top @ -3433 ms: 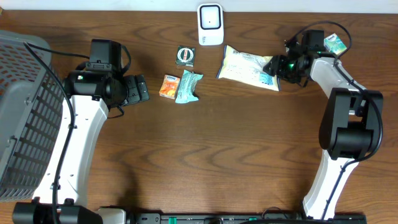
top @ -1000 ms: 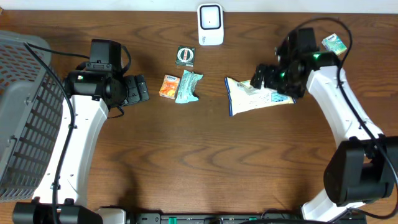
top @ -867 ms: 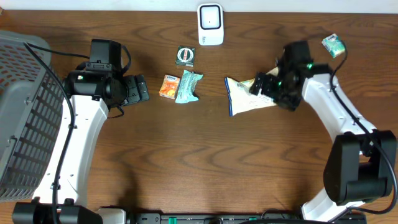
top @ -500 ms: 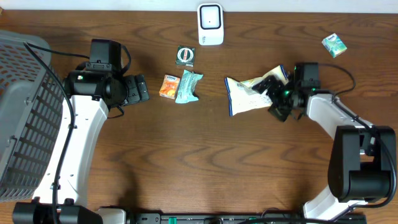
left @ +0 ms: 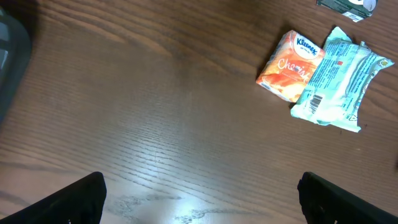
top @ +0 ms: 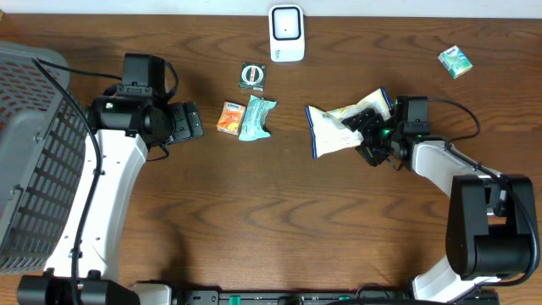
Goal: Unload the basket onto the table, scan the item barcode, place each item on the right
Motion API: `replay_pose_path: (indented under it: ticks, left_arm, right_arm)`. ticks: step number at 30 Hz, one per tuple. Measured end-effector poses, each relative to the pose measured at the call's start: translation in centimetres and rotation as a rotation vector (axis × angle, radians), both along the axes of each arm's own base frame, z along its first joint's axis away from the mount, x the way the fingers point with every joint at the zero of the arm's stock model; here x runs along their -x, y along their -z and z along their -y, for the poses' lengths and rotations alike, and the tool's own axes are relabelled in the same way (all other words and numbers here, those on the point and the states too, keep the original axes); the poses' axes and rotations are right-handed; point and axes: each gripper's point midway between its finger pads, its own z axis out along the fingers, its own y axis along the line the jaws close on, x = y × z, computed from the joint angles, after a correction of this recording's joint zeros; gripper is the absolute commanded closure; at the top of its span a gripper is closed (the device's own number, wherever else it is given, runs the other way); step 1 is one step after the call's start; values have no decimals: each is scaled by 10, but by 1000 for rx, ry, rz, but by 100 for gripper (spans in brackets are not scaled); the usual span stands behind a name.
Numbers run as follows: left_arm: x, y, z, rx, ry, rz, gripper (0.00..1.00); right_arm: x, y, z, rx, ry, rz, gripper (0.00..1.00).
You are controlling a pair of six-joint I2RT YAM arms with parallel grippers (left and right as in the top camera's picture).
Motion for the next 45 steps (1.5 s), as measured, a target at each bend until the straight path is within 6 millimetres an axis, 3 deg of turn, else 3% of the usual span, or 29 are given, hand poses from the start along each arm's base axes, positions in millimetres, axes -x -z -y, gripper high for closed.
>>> replay_pose_path:
  ticks: [3, 5, 7, 11, 18, 23, 26, 29, 33, 35, 41, 45]
  left_arm:
    - [0, 0, 0, 0, 0, 0, 2]
    - [0, 0, 0, 0, 0, 0, 2]
    - [0, 0, 0, 0, 0, 0, 2]
    - [0, 0, 0, 0, 0, 0, 2]
    - [0, 0, 0, 0, 0, 0, 2]
    - [0, 0, 0, 0, 0, 0, 2]
    - [0, 0, 0, 0, 0, 0, 2]
    - [0, 0, 0, 0, 0, 0, 2]
    - [0, 0, 0, 0, 0, 0, 2]
    - [0, 0, 0, 0, 0, 0, 2]
    - [0, 0, 0, 0, 0, 0, 2]
    - [0, 0, 0, 0, 0, 0, 2]
  right_arm:
    - [-5, 4, 1, 4, 6, 16, 49]
    - [-7, 8, 1, 5, 14, 13, 59]
    - [-8, 11, 1, 8, -2, 21, 79]
    - [-16, 10, -1, 55, -97, 118, 99]
    - [-19, 2, -8, 64, -253, 219, 99]
    - [-28, -21, -21, 83, -414, 360, 99]
    - [-38, -58, -30, 124, -504, 514, 99]
    - [-47, -111, -35, 170, -551, 688, 99]
    - [-47, -171, -39, 207, -564, 856, 99]
    - [-45, -179, -45, 209, -578, 885, 99]
    - [-39, -179, -72, 250, -647, 926, 99]
    - [-45, -185, -85, 333, -652, 989, 99]
